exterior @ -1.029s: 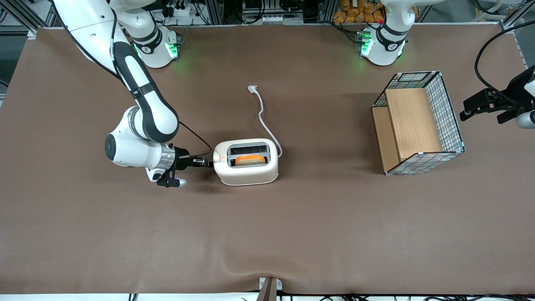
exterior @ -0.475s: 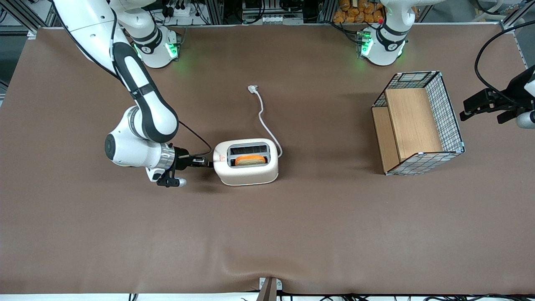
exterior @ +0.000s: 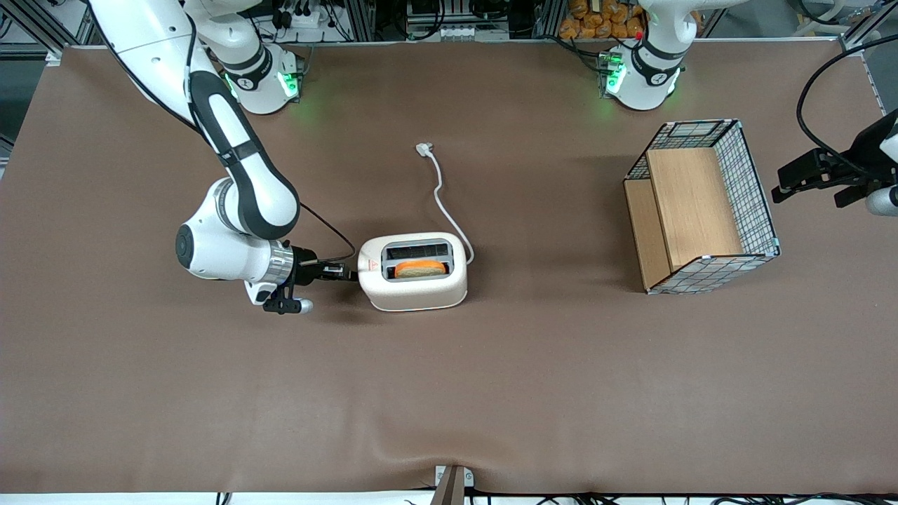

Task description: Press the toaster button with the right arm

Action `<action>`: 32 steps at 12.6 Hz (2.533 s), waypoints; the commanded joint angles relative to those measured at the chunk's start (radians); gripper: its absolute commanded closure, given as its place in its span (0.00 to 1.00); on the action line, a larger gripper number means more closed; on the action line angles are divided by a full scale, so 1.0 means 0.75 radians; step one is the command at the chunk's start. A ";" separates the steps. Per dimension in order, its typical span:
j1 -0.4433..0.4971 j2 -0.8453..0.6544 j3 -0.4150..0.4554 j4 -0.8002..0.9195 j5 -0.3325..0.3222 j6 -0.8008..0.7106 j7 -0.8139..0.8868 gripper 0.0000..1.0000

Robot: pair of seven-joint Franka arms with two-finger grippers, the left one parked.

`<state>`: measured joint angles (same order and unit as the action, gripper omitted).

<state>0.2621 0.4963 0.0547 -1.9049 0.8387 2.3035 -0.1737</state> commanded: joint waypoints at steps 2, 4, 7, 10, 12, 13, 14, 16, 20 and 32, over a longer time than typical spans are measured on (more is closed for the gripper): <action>0.043 0.068 0.013 0.000 0.068 0.101 -0.085 1.00; 0.041 0.068 0.013 0.002 0.068 0.095 -0.085 1.00; 0.033 0.062 0.011 0.006 0.068 0.085 -0.081 1.00; 0.029 0.060 0.011 0.012 0.068 0.074 -0.081 1.00; 0.019 0.056 0.011 0.018 0.068 0.070 -0.073 1.00; 0.015 0.054 0.011 0.034 0.068 0.048 -0.067 1.00; 0.000 0.054 0.009 0.051 0.068 -0.001 -0.065 1.00; -0.026 0.054 0.009 0.071 0.068 -0.048 -0.061 1.00; -0.065 0.054 -0.018 0.269 0.040 -0.315 0.174 0.46; -0.108 0.060 -0.112 0.840 -0.537 -0.915 0.209 0.00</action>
<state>0.1964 0.5108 -0.0354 -1.3908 0.4974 1.7045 -0.0265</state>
